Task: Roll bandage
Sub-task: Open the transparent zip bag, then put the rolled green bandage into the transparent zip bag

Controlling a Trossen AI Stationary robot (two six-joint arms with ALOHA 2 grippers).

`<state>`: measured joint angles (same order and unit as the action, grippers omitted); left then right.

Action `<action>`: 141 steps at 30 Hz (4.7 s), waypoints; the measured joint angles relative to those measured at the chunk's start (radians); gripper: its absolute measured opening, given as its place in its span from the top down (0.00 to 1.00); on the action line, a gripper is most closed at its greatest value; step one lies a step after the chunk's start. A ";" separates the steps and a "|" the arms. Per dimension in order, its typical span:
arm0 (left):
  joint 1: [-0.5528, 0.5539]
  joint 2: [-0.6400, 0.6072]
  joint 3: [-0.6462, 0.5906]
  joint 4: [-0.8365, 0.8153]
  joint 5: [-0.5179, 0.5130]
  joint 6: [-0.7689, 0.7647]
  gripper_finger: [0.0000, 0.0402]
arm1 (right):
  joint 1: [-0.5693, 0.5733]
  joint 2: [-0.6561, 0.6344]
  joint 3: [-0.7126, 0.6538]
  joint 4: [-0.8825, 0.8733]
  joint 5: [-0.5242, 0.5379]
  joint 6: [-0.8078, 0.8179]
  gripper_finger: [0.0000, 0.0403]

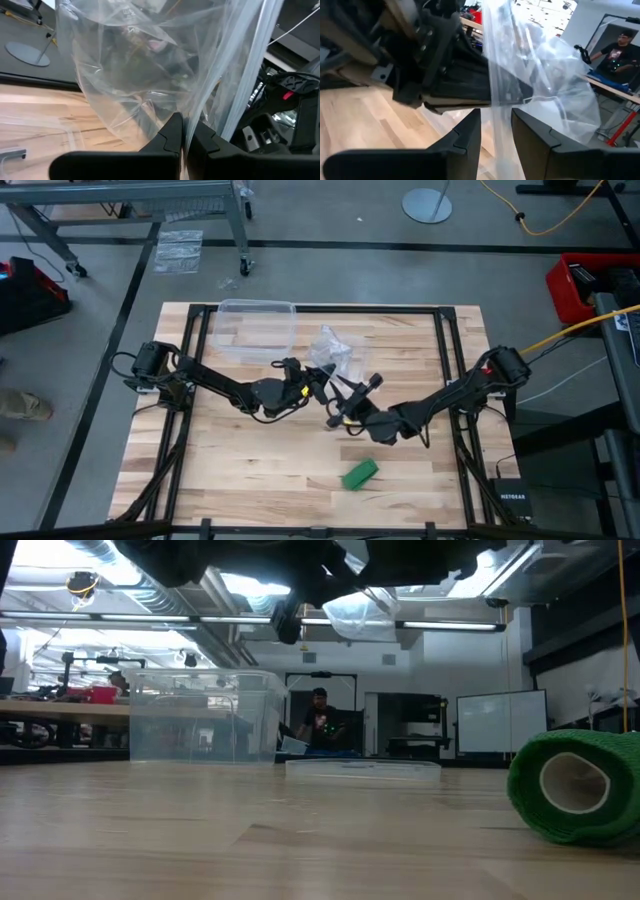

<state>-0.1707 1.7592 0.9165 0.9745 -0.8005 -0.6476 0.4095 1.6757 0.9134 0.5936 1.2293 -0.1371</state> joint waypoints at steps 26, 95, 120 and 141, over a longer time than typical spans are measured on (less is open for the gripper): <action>-0.020 0.000 0.000 0.001 -0.006 -0.002 1.00 | -0.006 0.008 0.000 -0.019 0.106 0.000 0.72; -0.065 0.000 0.000 -0.073 -0.013 0.240 1.00 | 0.043 -0.035 0.000 -0.012 0.300 -0.107 1.00; -0.099 0.000 -0.001 -0.105 0.013 0.368 0.65 | 0.042 -0.046 0.000 0.007 0.345 -0.155 1.00; -0.210 0.000 -0.001 -0.544 0.292 0.190 0.66 | 0.042 -0.046 0.000 0.006 0.341 -0.189 1.00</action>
<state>-0.3809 1.7596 0.9154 0.4308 -0.5087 -0.4576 0.4515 1.6295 0.9138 0.5999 1.5707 -0.3256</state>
